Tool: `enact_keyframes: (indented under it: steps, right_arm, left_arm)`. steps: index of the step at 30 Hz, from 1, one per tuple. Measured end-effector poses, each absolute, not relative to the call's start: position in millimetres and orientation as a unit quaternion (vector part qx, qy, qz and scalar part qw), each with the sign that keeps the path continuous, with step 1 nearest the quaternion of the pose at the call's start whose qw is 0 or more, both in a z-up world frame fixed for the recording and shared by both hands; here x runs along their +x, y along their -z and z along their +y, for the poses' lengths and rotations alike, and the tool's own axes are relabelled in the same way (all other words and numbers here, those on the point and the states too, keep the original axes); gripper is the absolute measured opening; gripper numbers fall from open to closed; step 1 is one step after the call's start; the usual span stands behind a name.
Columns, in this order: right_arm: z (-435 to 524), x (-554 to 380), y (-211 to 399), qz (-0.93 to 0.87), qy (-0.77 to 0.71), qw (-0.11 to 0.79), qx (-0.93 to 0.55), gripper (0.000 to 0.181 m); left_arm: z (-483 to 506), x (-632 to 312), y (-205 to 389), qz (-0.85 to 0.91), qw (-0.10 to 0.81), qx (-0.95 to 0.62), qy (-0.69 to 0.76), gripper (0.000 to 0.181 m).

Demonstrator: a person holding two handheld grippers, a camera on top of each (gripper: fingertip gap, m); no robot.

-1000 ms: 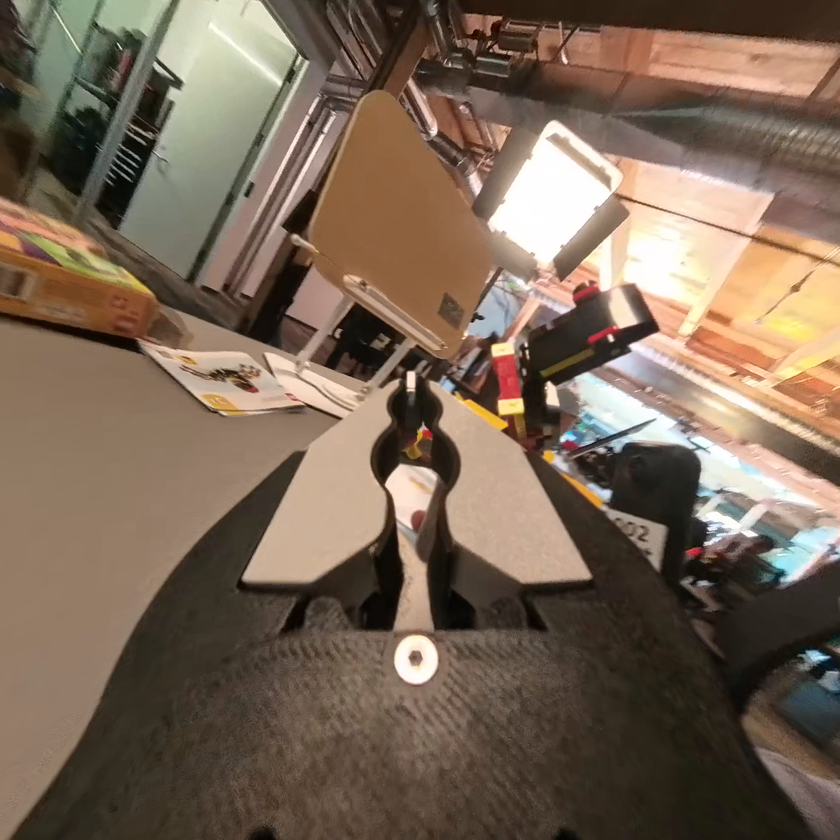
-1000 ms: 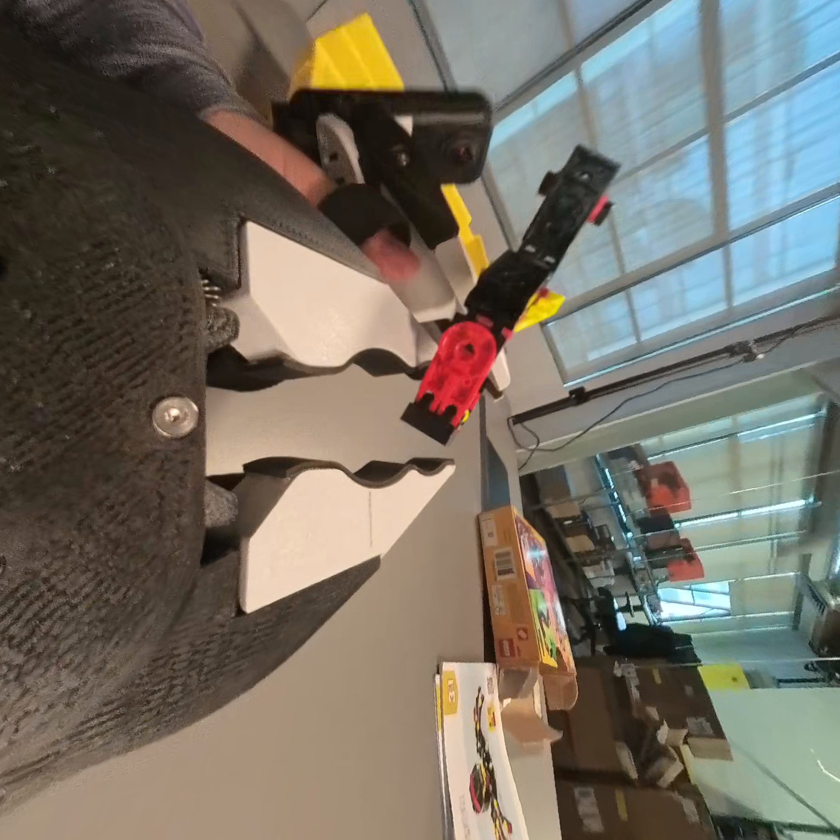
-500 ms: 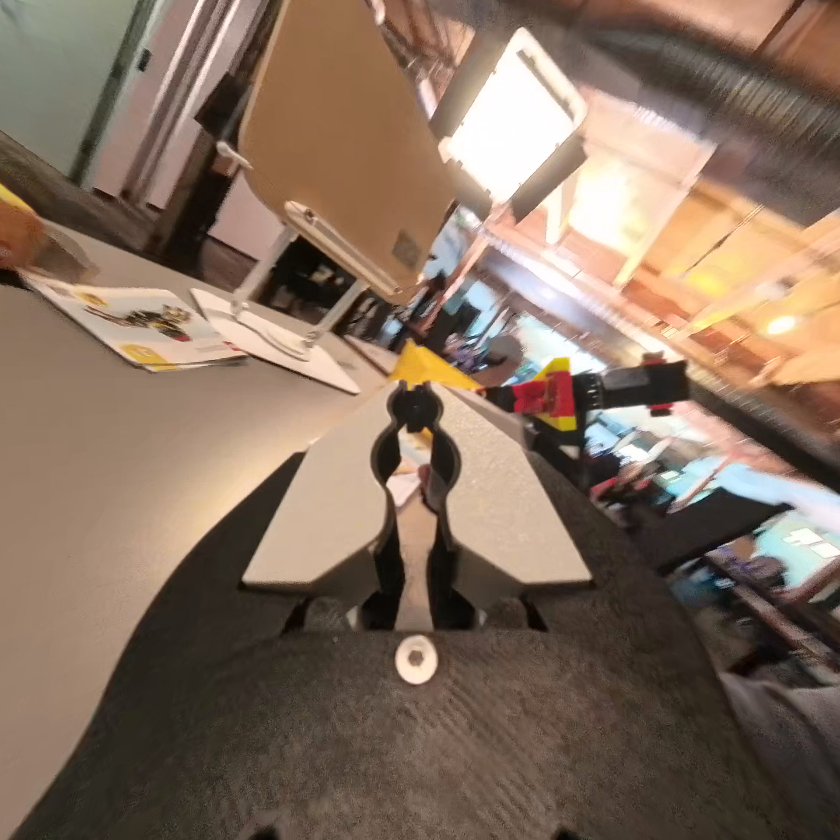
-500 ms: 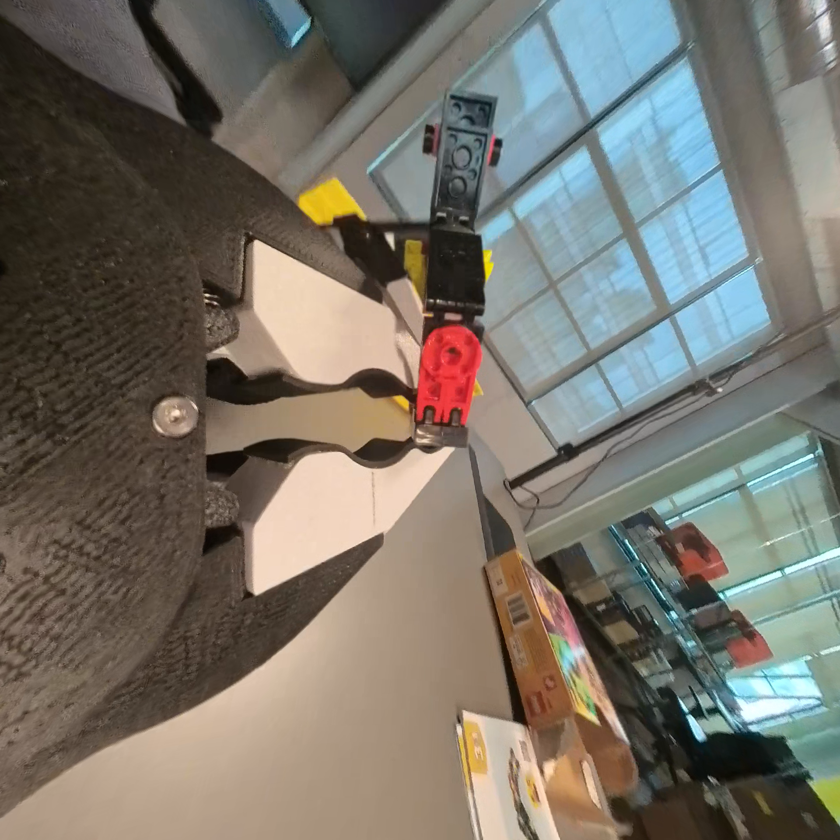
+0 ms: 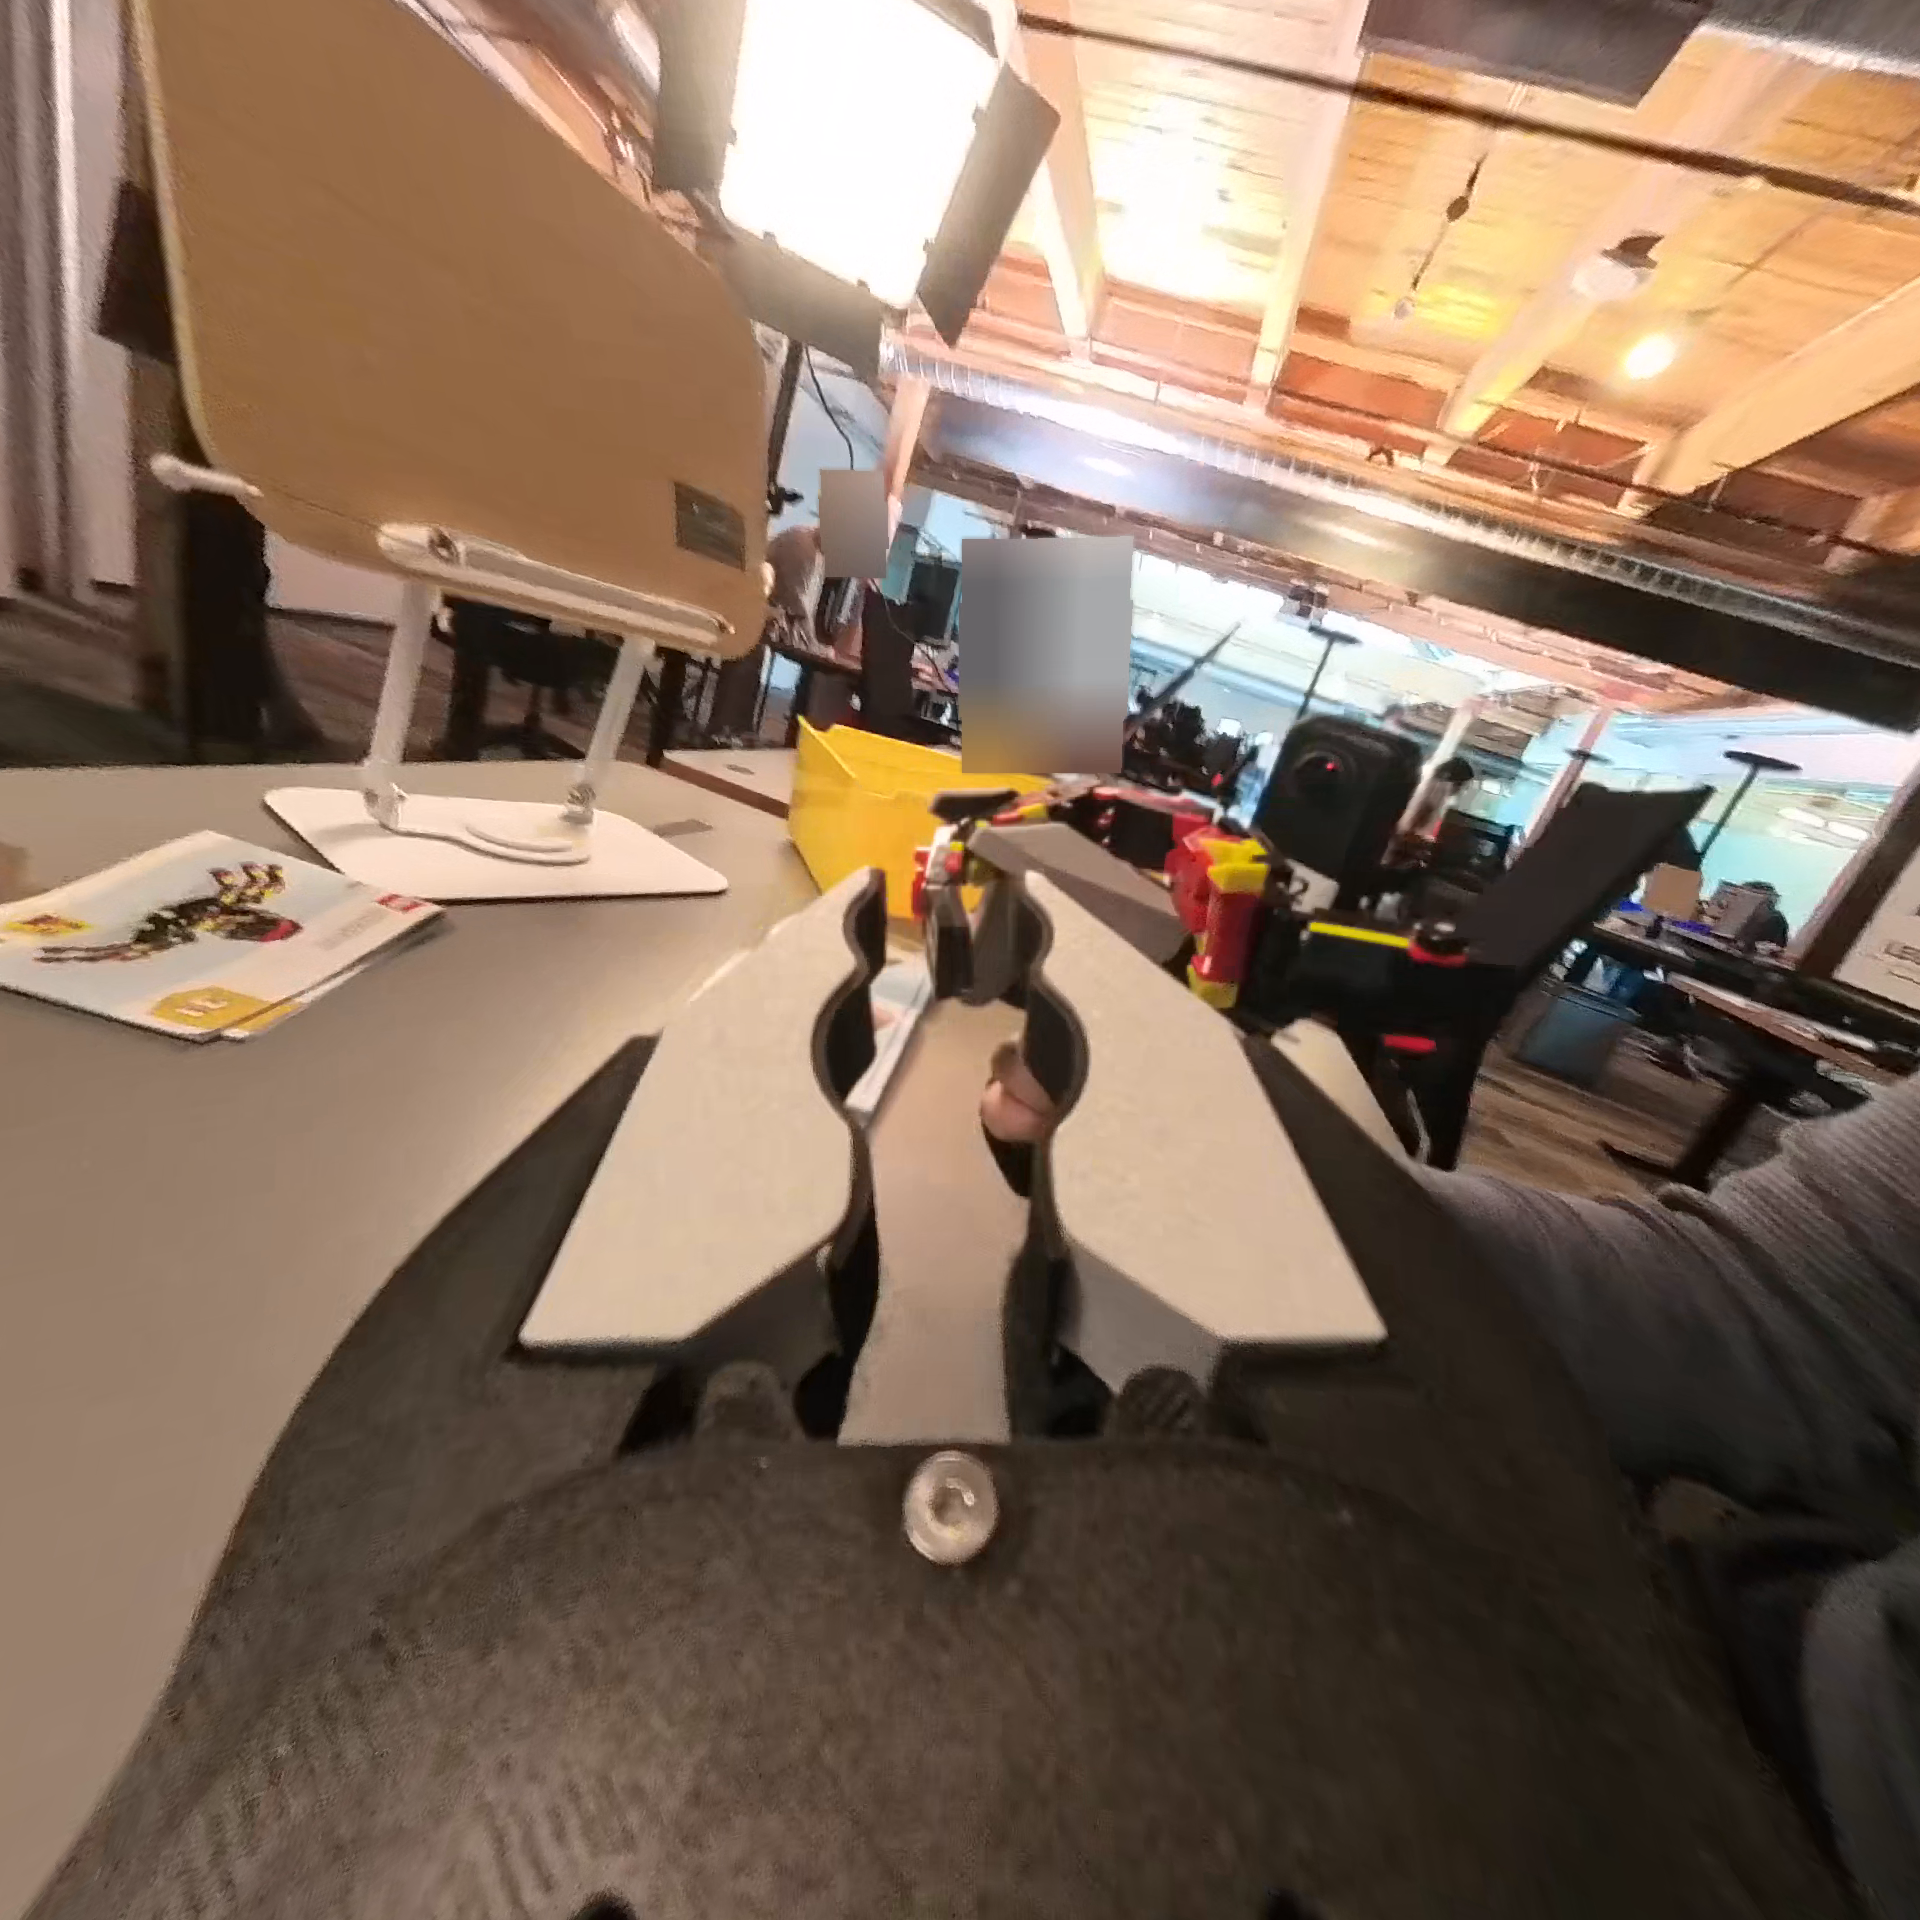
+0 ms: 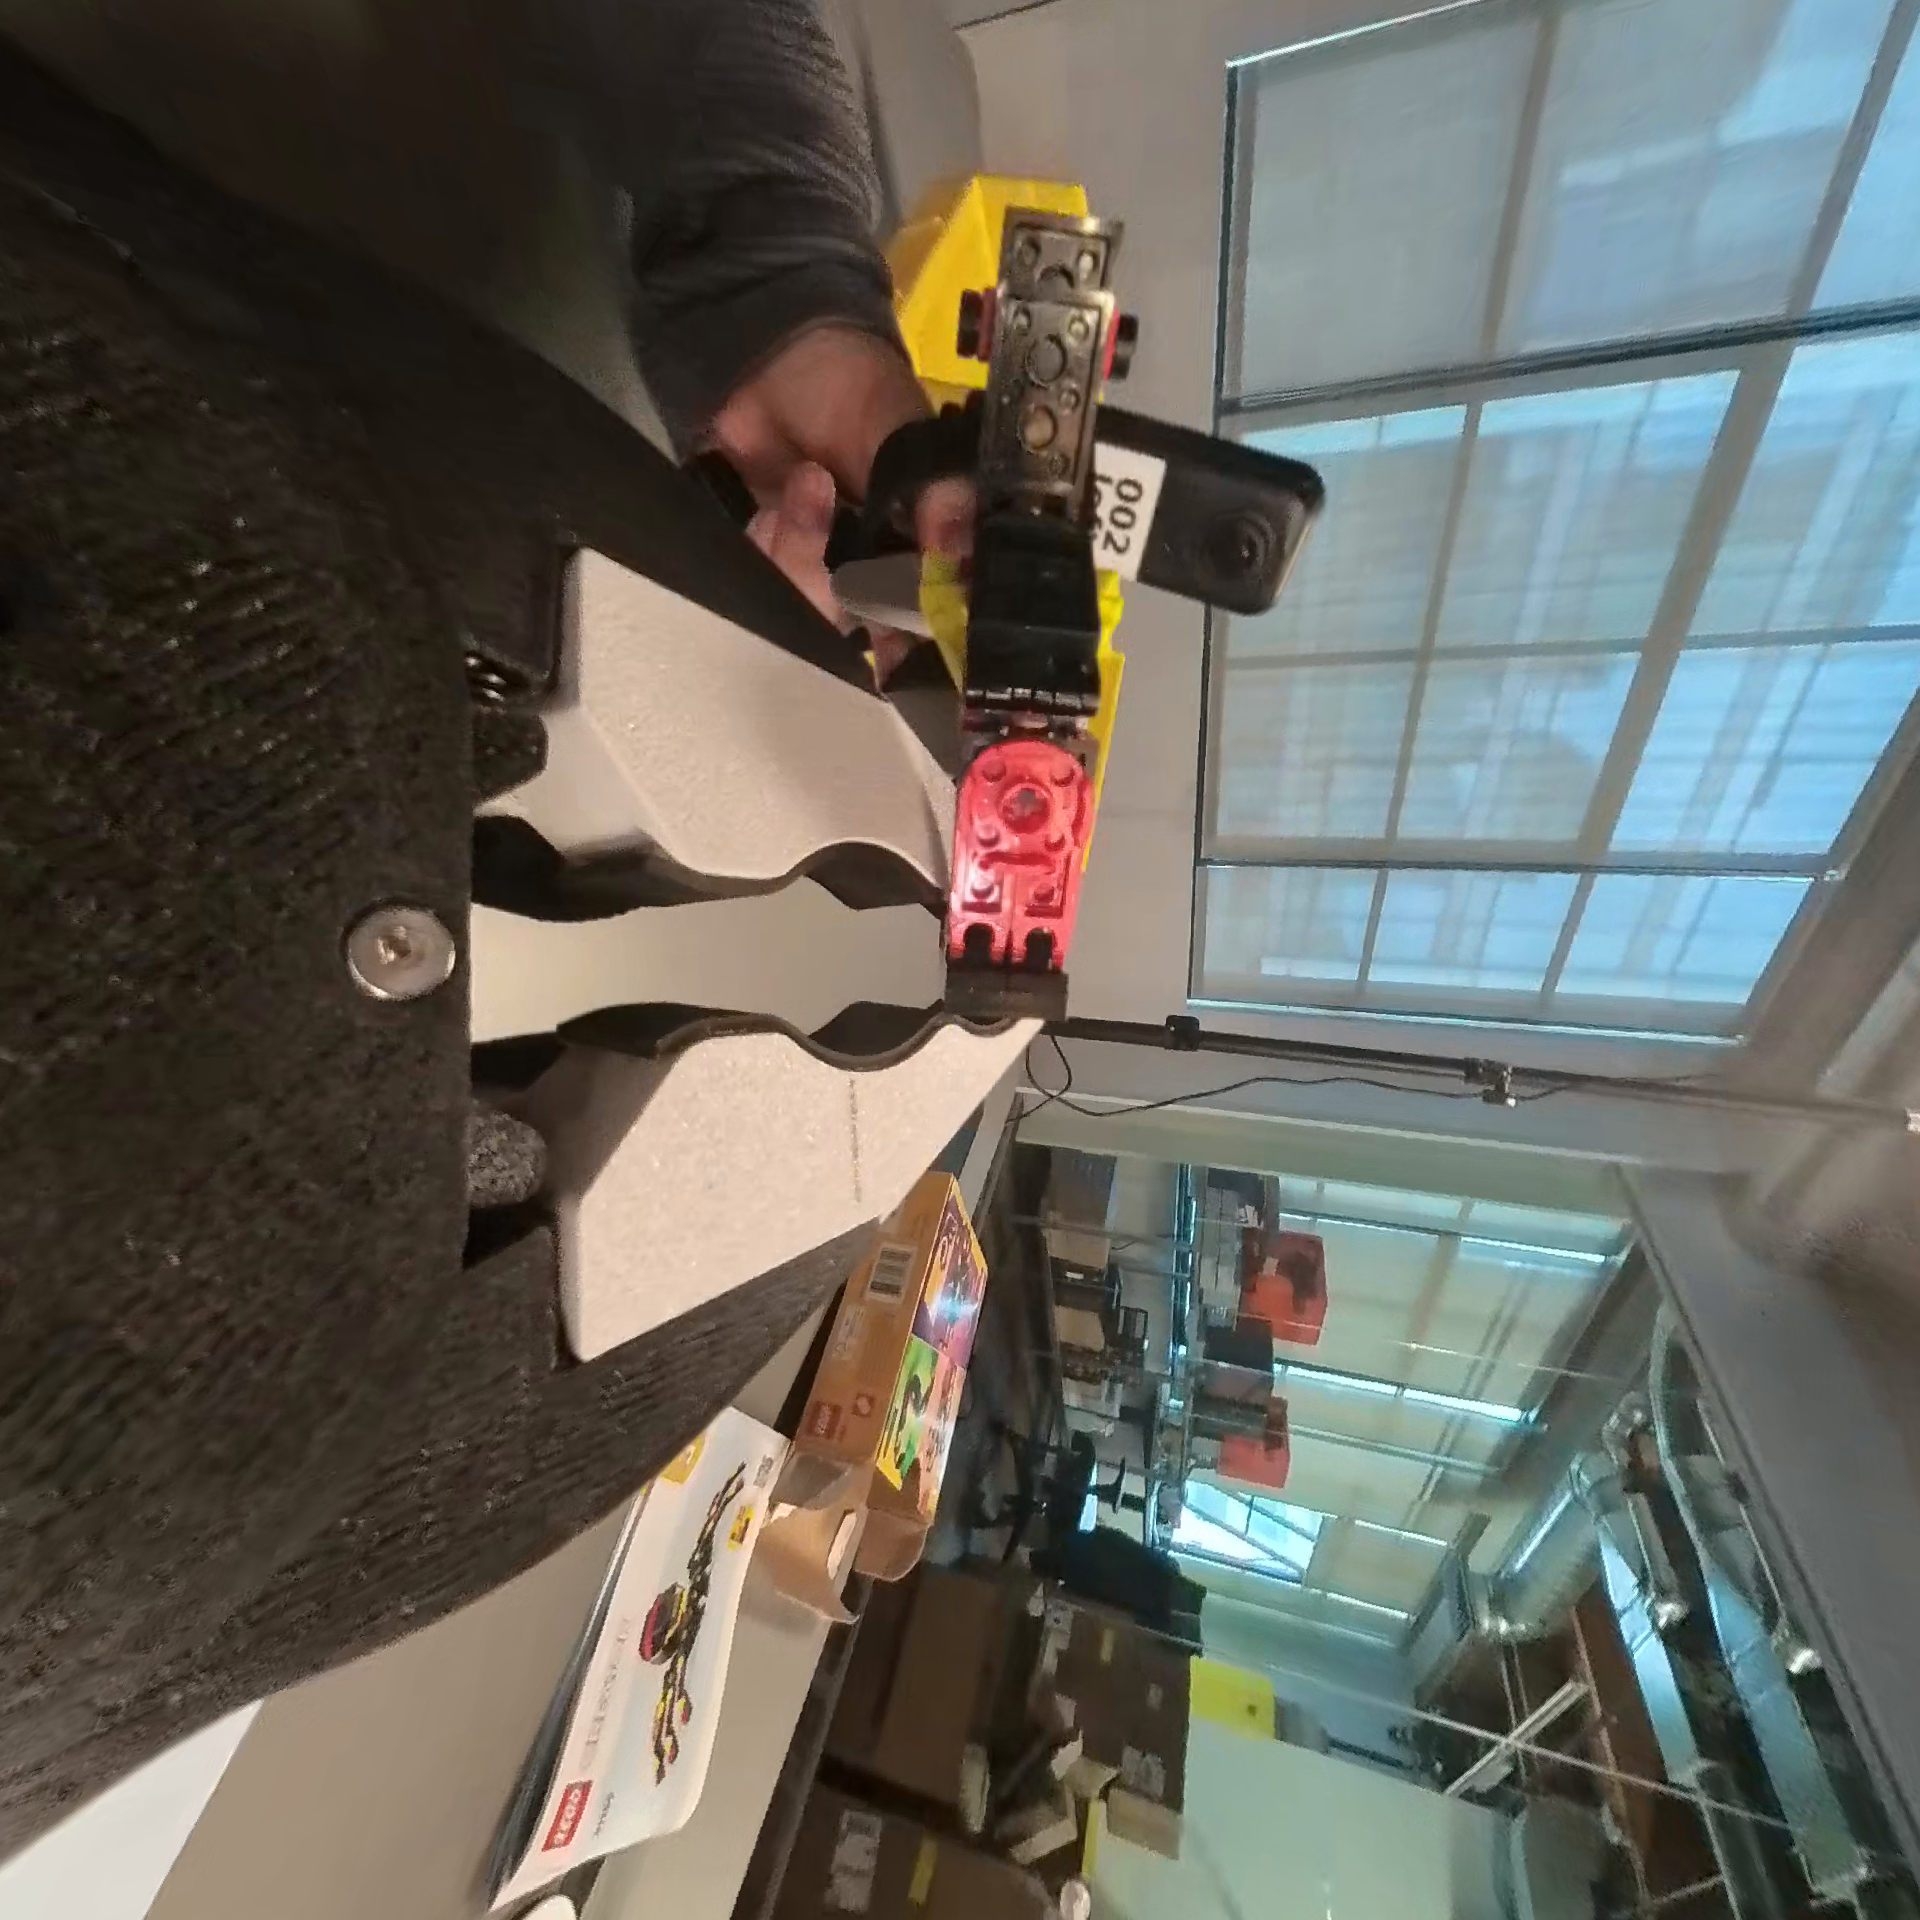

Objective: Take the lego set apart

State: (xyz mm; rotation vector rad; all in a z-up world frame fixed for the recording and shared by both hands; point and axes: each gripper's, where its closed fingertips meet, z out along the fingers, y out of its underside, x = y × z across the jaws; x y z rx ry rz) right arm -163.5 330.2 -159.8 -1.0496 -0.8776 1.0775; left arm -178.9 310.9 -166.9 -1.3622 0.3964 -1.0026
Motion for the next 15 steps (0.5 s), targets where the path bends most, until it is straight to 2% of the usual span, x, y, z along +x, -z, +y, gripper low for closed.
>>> enact_keyframes:
  steps: [3, 6, 11, 15]
  right_arm:
    - [328.4, -164.8, 161.1, -0.389, -0.474, 0.644, -0.457, 0.010]
    - [328.6, -164.7, 162.0, -0.392, -0.469, 0.645, -0.458, 0.010]
    - [332.6, -164.4, 161.9, -0.386, -0.432, 0.667, -0.468, 0.010]
    - [332.3, -165.8, 160.0, -0.403, -0.318, 0.723, -0.462, 0.010]
  left_arm:
    - [311.7, -174.0, 177.0, 0.190, 0.621, -0.623, 0.436, 0.024]
    - [313.9, -171.1, 183.9, 0.196, 0.609, -0.640, 0.425, 0.005]
    - [318.9, -173.0, 184.0, 0.226, 0.662, -0.654, 0.289, 0.005]
    - [323.1, -177.1, 182.8, 0.218, 0.682, -0.659, 0.230, 0.005]
